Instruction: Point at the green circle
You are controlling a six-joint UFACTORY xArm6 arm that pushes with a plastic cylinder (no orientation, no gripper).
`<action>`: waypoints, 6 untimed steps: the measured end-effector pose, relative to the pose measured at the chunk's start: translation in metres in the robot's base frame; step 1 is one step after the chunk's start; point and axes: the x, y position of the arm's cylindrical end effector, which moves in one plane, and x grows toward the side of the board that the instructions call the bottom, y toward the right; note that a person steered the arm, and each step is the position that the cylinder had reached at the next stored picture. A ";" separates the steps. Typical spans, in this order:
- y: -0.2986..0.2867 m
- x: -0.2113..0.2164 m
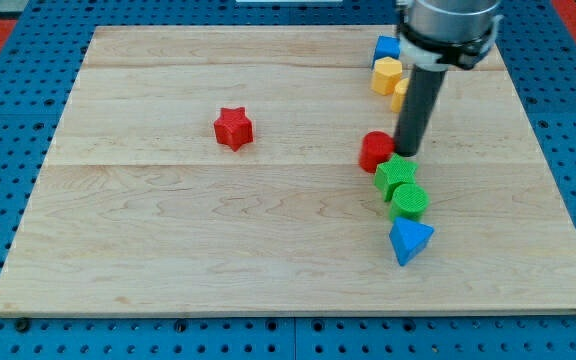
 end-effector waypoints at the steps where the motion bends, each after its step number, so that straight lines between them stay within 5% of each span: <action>1: -0.110 0.000; 2: -0.114 -0.001; 4: 0.052 -0.015; 6: 0.097 0.068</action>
